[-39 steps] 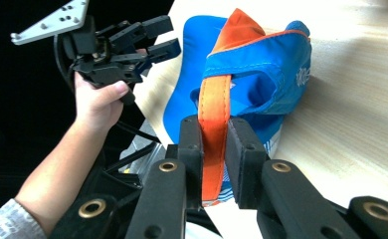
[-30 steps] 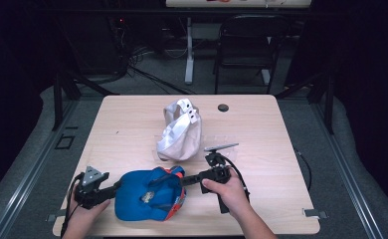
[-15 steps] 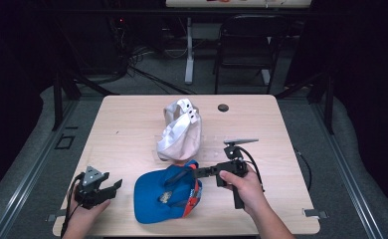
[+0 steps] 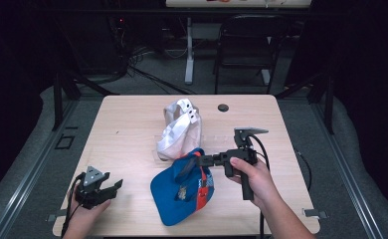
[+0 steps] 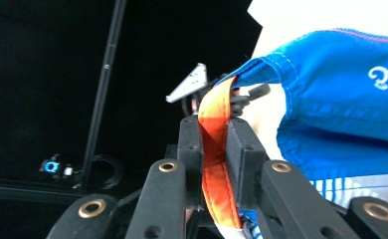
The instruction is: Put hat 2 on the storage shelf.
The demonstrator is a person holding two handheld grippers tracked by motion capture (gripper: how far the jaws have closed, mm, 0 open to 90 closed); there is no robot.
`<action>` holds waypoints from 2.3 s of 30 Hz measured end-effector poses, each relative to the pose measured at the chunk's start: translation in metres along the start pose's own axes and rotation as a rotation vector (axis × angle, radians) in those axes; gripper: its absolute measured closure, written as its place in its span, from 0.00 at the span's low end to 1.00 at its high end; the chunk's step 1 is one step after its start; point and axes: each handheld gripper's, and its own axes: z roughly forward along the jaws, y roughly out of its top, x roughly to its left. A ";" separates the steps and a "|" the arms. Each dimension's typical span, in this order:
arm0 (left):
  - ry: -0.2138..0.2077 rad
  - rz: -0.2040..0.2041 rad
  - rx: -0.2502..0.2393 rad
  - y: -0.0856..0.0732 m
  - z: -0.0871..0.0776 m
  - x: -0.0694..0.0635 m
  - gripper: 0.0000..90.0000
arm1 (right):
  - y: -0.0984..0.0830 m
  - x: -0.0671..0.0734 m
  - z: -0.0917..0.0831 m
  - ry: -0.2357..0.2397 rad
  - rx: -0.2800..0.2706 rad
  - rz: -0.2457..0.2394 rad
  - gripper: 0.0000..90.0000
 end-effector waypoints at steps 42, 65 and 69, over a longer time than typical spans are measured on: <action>-0.001 0.009 0.008 0.001 0.004 -0.003 0.47 | 0.072 0.059 -0.101 -0.153 -0.420 0.022 0.87; 0.001 0.016 0.005 0.001 0.004 -0.001 0.47 | 0.099 0.053 -0.102 -0.270 -0.545 0.041 0.87; 0.001 0.022 0.004 0.001 0.004 -0.003 0.47 | 0.097 0.048 -0.104 -0.277 -0.546 0.053 0.87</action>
